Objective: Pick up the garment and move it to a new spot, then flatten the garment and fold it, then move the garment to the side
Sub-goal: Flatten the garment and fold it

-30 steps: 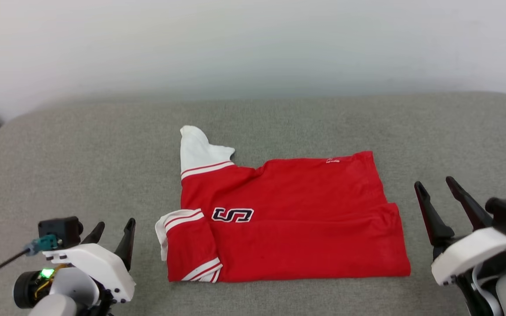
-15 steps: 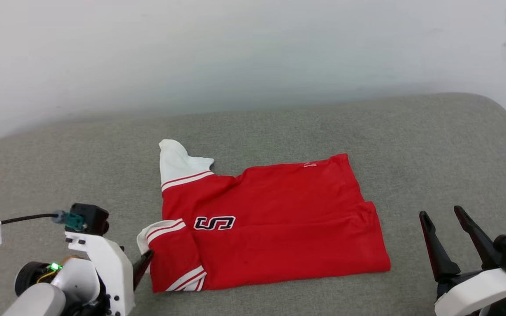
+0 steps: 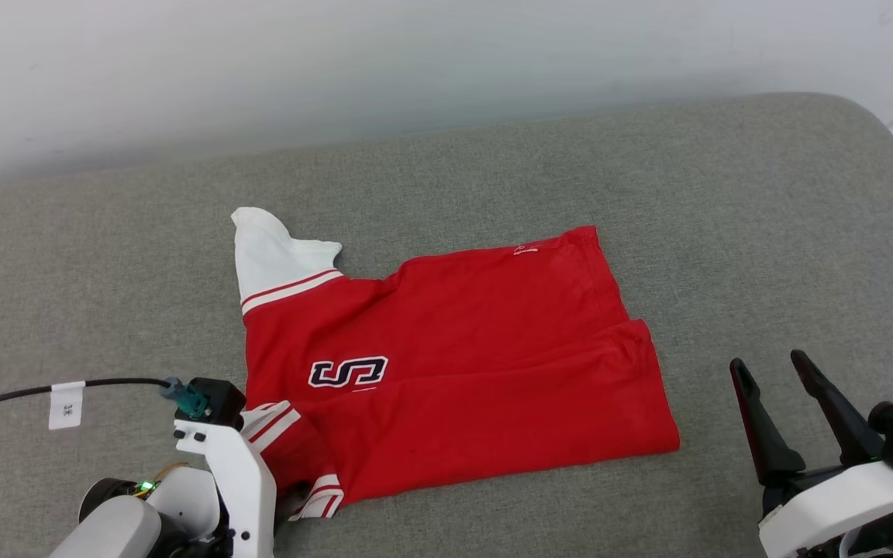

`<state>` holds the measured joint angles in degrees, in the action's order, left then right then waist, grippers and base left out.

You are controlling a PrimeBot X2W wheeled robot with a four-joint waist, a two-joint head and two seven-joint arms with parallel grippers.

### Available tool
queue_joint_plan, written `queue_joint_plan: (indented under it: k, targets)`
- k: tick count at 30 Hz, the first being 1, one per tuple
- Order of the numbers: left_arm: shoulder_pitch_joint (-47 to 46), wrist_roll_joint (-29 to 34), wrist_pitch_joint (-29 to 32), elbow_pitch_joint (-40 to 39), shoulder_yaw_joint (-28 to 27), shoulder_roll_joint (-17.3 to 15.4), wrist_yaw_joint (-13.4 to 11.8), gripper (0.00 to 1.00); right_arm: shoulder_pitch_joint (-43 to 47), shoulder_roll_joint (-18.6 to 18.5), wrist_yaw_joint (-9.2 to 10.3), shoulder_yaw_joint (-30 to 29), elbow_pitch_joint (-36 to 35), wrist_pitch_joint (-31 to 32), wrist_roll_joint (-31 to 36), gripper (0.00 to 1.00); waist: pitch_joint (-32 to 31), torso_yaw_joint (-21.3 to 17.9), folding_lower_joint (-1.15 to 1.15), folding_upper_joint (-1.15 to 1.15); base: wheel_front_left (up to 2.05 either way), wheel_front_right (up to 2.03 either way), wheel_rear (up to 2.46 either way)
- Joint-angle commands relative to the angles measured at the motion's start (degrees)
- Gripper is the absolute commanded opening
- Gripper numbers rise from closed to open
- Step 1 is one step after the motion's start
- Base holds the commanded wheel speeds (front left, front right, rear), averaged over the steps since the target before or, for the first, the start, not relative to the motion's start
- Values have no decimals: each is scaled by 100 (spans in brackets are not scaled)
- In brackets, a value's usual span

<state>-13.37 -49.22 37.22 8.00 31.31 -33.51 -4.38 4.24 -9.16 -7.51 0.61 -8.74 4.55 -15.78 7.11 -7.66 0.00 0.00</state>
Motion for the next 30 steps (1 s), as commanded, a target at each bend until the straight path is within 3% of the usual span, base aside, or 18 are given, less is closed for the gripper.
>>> queue_joint_plan:
  k: [1,4,5,6,8,15,22,26,30]
  targets:
    - [-80,-36,48,119,82,80,73,100,-140,-51,4,-3,-9,9,-56,100,118,-3,0,0,0,0,0]
    - [-108,-35,65,265,178,199,146,100,-188,-71,4,-18,-3,38,-93,100,177,-4,0,0,0,0,0]
    - [-115,-63,72,329,216,253,191,95,-211,-85,4,-36,5,50,-114,100,198,0,0,0,0,0,0]
    - [-125,-57,54,386,244,310,213,48,-221,-99,5,-55,17,88,-124,100,211,4,0,0,0,0,0]
    - [-145,-111,31,493,269,401,266,0,-272,-127,4,-94,31,168,-195,100,230,15,0,0,0,0,0]
    - [-217,-152,-77,613,228,433,384,0,-462,-377,4,-268,178,981,-760,100,185,102,0,0,0,0,0]
    - [-264,-191,-197,331,92,327,429,0,-871,-833,4,-160,869,2917,-1427,100,80,239,0,0,0,0,0]
    - [-474,-117,-152,46,81,234,425,0,-1244,-848,4,40,1296,3803,-1705,100,209,402,0,0,0,0,0]
    - [-642,-49,-136,-164,107,258,432,0,-1695,-756,4,245,1757,4101,-1822,100,410,564,0,0,0,0,0]
